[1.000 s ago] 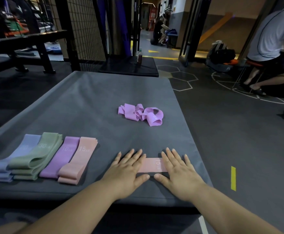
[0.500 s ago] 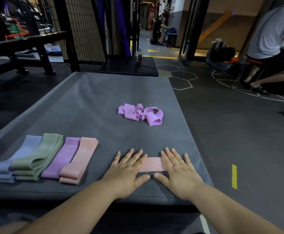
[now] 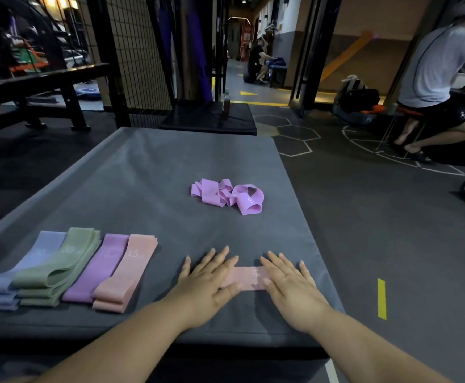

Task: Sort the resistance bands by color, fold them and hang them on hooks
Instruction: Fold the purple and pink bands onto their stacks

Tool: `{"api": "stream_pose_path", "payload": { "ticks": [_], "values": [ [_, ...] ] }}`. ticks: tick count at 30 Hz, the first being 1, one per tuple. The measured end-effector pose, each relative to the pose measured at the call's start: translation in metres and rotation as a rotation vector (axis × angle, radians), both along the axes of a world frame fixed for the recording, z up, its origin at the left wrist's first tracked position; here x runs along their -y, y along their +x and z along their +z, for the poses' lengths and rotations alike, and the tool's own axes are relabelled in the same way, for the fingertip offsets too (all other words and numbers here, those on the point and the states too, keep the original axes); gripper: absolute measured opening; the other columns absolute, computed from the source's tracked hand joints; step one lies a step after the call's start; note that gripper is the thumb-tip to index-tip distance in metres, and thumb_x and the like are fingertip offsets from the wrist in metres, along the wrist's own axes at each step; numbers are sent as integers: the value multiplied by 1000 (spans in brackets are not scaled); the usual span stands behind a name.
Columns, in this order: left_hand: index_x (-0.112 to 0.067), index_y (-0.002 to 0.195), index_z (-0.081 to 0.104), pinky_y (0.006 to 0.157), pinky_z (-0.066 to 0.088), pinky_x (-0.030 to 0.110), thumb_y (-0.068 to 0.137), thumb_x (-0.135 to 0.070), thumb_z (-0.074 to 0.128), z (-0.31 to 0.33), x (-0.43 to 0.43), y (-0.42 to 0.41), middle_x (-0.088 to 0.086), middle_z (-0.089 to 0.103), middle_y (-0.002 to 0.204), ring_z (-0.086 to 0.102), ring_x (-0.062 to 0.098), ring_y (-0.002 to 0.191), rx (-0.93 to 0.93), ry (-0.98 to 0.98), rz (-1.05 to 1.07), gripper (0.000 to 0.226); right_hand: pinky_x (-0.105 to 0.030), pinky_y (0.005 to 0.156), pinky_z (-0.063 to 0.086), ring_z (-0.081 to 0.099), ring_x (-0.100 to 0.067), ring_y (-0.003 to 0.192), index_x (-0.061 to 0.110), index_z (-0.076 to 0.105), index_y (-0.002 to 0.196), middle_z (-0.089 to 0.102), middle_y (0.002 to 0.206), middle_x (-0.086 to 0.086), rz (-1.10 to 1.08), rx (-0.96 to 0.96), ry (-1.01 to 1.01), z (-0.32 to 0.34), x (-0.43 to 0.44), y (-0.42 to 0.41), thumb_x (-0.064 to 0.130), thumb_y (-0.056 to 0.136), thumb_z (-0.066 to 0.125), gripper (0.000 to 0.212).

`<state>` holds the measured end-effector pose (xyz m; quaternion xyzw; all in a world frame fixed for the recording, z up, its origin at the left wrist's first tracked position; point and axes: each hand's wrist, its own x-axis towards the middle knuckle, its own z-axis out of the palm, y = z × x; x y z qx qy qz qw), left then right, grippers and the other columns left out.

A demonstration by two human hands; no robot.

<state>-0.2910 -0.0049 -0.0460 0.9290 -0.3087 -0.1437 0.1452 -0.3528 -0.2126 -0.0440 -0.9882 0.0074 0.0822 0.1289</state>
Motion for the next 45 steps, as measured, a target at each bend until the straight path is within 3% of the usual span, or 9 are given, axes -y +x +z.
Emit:
{"api": "stream_pose_path", "payload": {
  "ticks": [4,10,13,15,18,24,30,37,45],
  "values": [
    [-38,151,21,120,-6,44,97,-62,22,9,0,4,-22,3,159,-12,0,146,11,-98,82,59,-37,121,-8,-3,-5,150,32,7,156,5,163,12,-27,34,64,1,0,2,37,106,22,53],
    [-31,112,62,92,39,27,93,-39,48,12,-3,16,-13,58,116,47,16,114,229,-196,347,25,-37,109,32,39,-22,132,24,34,147,42,142,1,-254,180,145,14,0,7,36,99,44,50],
    [-32,106,61,86,41,28,92,-32,50,12,-3,19,-11,57,111,49,18,108,171,-155,410,18,-30,77,43,59,-23,98,19,61,104,60,98,1,-421,96,191,24,2,11,37,91,53,24],
    [-31,107,60,86,45,30,90,-31,50,13,-2,20,-10,57,111,52,18,107,97,-148,422,20,-30,56,38,51,-23,63,13,52,67,51,62,0,-423,26,154,29,3,13,35,86,55,29],
    [-29,113,57,88,46,30,88,-28,53,12,-1,21,-9,56,115,55,18,107,61,-124,413,26,-27,46,30,41,-24,55,10,42,55,40,51,0,-421,-44,121,32,2,14,31,80,58,36],
    [-28,122,55,88,44,28,90,-23,54,12,-1,24,-6,54,123,55,18,110,17,-102,396,33,-27,55,38,55,-20,65,16,54,59,58,63,1,-468,-43,257,31,4,16,23,76,63,20],
    [-36,78,56,77,49,27,86,-24,52,19,0,23,-11,62,105,61,15,95,-23,-109,429,14,-22,53,40,58,-14,58,16,57,62,62,59,-1,-556,-36,756,31,15,21,9,80,68,22],
    [-33,77,58,77,51,28,85,-27,58,26,-11,20,-15,66,87,62,10,86,-146,-277,433,10,-17,39,24,42,-8,44,14,51,72,48,58,0,-675,-95,1108,32,11,30,3,90,57,22],
    [-21,84,65,57,47,19,85,-17,66,41,-51,15,-9,65,69,57,3,57,-352,-570,492,4,-12,38,36,48,-5,40,9,57,84,51,62,-4,-783,-95,1439,30,-24,53,-2,89,57,11]
  ]
}}
